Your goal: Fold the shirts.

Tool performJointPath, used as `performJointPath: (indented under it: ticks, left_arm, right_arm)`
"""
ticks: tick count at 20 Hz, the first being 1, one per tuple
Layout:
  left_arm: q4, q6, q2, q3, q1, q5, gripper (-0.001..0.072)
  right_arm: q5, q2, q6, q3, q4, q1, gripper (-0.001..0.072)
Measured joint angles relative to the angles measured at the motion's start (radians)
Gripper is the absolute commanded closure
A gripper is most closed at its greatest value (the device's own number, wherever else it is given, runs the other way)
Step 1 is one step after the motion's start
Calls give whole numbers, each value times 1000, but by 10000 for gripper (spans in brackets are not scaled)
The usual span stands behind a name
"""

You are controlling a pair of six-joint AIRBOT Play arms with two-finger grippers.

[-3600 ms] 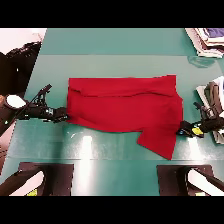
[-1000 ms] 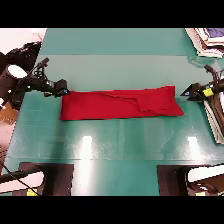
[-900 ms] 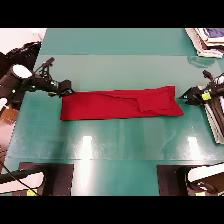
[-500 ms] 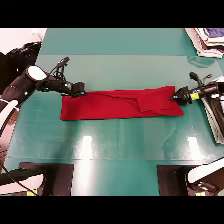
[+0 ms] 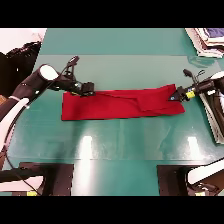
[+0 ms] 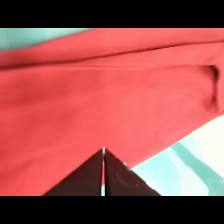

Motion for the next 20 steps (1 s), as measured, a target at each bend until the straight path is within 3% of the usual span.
performJointPath:
  ticks: [9,20]
  left_arm:
    - [-2,-17,-386,379,-197,-29,683]
    - [-3,-35,-474,447,-246,-4,683]
  right_arm:
    - [-19,270,171,74,61,109,698]
    - [19,205,302,475,84,365,698]
